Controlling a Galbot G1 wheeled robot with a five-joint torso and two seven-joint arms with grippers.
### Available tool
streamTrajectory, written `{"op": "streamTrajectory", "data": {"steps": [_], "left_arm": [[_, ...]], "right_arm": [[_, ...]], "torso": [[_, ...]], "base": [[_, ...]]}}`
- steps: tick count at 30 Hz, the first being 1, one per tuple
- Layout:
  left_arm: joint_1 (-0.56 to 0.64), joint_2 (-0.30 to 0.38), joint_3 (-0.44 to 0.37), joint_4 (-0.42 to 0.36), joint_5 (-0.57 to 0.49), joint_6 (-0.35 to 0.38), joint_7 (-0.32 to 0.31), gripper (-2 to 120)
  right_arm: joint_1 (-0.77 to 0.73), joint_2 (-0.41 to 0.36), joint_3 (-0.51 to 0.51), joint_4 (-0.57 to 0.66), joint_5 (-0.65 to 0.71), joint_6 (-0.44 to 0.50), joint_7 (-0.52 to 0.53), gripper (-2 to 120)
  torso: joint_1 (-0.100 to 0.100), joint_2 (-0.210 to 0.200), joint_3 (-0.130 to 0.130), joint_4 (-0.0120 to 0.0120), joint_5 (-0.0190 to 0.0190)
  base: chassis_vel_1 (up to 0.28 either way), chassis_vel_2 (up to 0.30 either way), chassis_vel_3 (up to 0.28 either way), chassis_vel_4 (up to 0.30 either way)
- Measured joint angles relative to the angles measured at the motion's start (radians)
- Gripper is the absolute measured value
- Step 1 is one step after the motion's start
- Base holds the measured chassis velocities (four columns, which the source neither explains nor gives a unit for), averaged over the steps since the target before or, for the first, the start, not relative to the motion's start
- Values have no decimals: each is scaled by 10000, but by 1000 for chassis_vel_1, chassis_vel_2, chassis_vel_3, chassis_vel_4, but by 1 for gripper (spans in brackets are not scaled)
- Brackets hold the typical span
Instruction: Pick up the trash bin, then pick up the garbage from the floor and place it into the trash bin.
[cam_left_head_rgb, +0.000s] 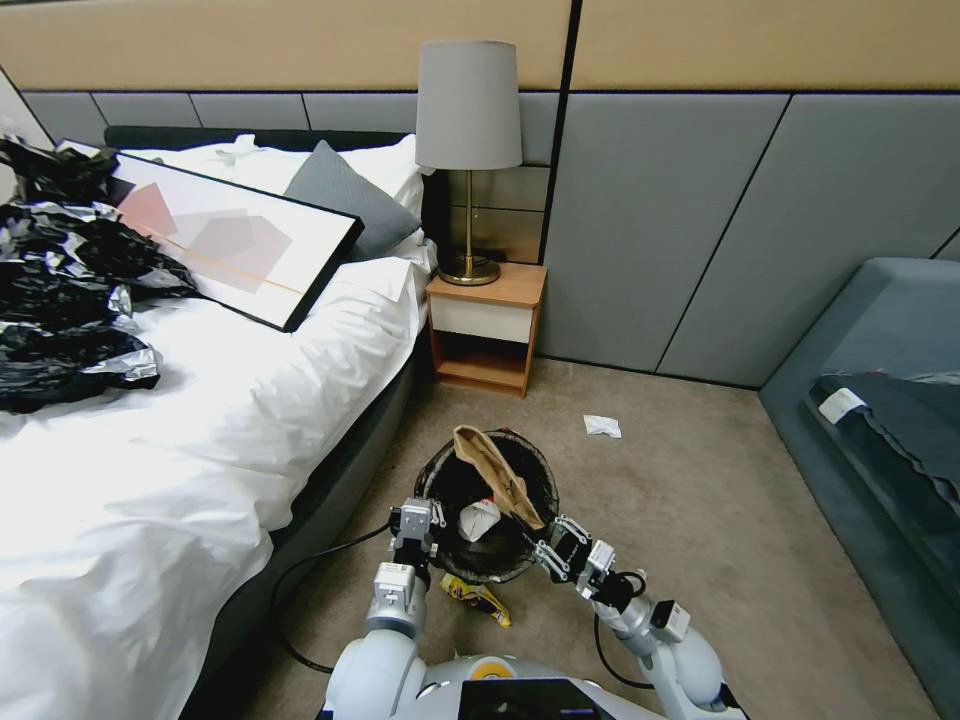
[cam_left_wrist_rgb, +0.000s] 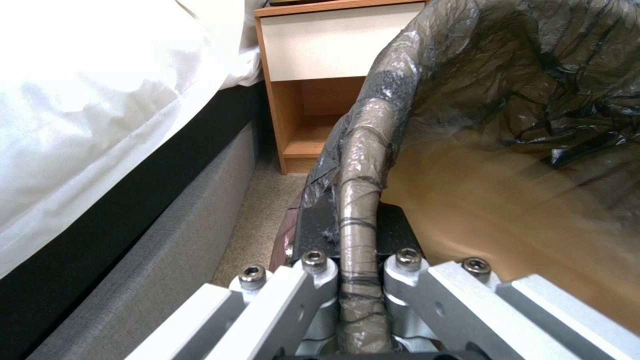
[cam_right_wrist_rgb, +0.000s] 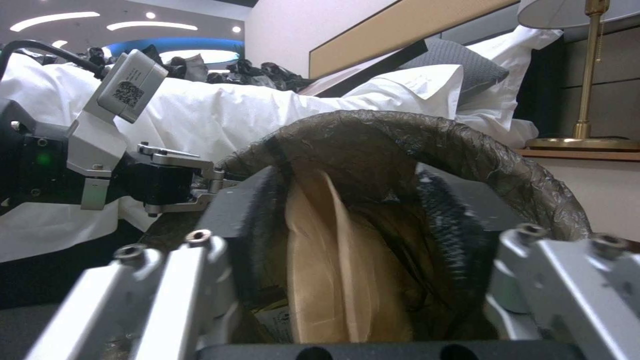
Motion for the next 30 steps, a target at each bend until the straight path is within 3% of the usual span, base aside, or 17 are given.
{"op": "streamTrajectory", "data": {"steps": [3, 8, 21, 25, 28, 29, 30], "left_arm": [[-4, 11, 5, 0, -19, 0, -1, 1], [2, 24, 27, 5, -20, 0, -5, 1], [0, 32, 69, 6, -11, 1, -17, 1], [9, 28, 53, 6, -7, 1, -19, 1], [21, 17, 9, 6, -3, 1, -24, 1], [42, -3, -19, 6, 12, 0, -30, 1], [42, -3, -19, 6, 12, 0, -30, 1]], "right_arm": [[-63, -7, -1, 10, -23, 40, -43, 82], [-181, -29, 22, 169, -37, 117, -171, 97], [-544, 35, 154, 1766, 140, 266, -518, 100], [-556, 137, 187, 2505, 323, 309, 265, 100], [-555, 325, 213, 3294, -119, 328, 2429, 100], [-621, 551, 286, 3822, -1218, 168, 4907, 100], [-621, 551, 286, 3822, -1218, 168, 4907, 100]], "torso": [[0, 1, -1, 0, 0], [0, 0, 0, -1, 0], [0, 0, 0, 0, 0], [0, 0, 0, 0, -2], [0, 0, 0, 2, -1], [0, 1, 0, 1, -2], [0, 1, 0, 1, -2]], "base": [[0, 0, 0, 0], [0, 0, 0, 0], [0, 0, 0, 0], [0, 0, 0, 0], [0, 0, 0, 0], [0, 0, 0, 0], [0, 0, 0, 0]]}}
